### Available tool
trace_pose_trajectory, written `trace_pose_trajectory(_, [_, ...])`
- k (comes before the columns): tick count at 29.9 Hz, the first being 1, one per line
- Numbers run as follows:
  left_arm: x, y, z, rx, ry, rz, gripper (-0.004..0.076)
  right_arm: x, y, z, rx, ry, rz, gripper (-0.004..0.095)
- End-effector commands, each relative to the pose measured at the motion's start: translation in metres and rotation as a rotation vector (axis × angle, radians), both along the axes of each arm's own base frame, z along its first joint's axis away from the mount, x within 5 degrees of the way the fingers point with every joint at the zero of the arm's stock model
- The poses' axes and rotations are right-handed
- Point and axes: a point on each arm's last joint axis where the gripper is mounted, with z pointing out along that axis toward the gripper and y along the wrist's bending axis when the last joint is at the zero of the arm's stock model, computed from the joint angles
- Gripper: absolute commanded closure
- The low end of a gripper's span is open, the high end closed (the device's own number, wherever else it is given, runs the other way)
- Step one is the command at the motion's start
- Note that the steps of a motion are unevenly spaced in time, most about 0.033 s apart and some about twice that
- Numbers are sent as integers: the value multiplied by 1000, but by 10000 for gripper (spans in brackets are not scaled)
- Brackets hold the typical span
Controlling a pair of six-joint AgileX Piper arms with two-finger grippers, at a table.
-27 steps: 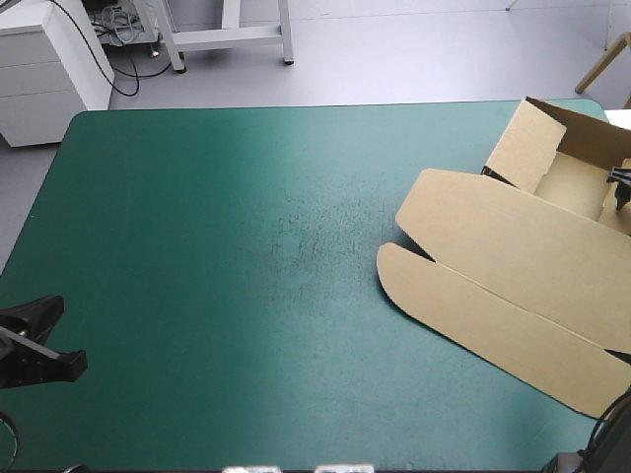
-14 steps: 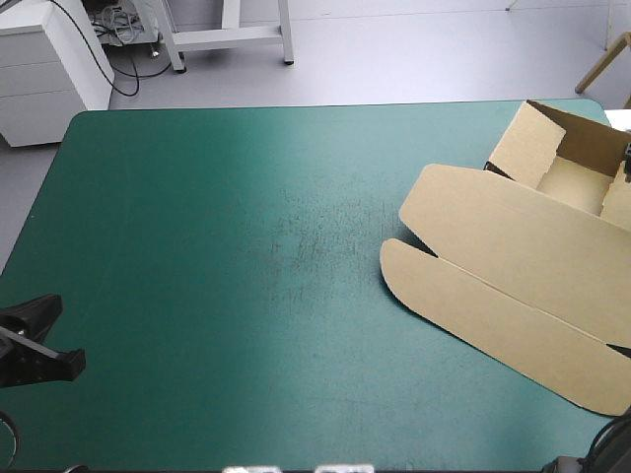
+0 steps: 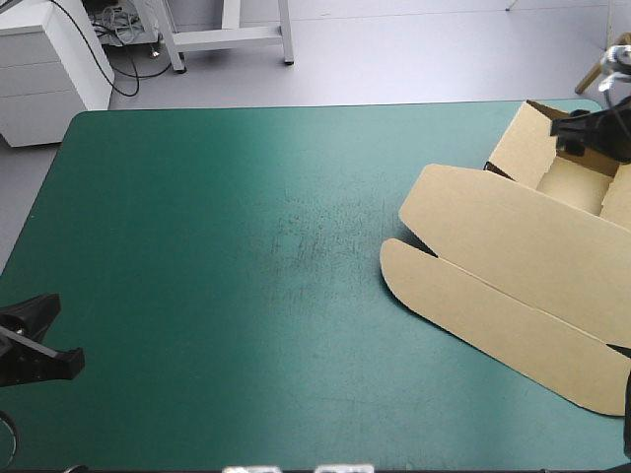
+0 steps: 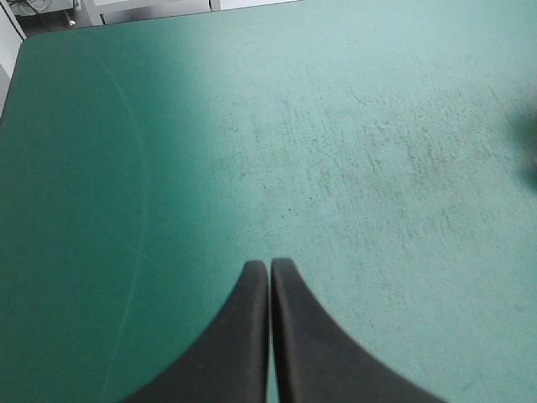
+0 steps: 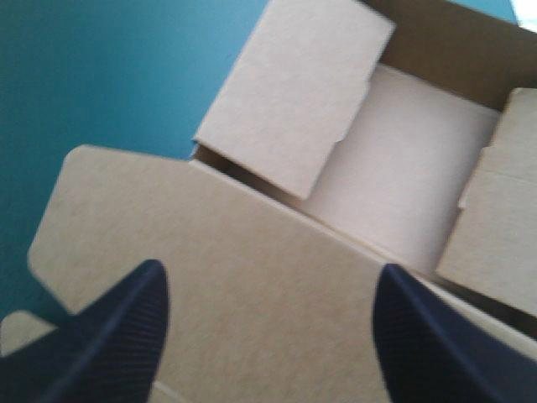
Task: Fold the box
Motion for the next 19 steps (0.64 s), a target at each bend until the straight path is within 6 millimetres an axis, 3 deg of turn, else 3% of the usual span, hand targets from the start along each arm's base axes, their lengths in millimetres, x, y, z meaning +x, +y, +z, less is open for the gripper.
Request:
trace_pose_trajectory(1, [1,1,4,2,-2,14,734,-22,40,16,-26,-82,137,573])
trace_pose_trajectory(5, [1,1,4,2,-2,14,734,-42,77,11,-27,-99,263,927])
trace_pose_trajectory(11, [-3,5,5,14,-29,23,734,-90,108,-3,-36,-171,396,922])
trace_pose_trajectory(19, [-28,18,-2,-19,-135,-2,734,-168,100,-31,-85,-406,411,922])
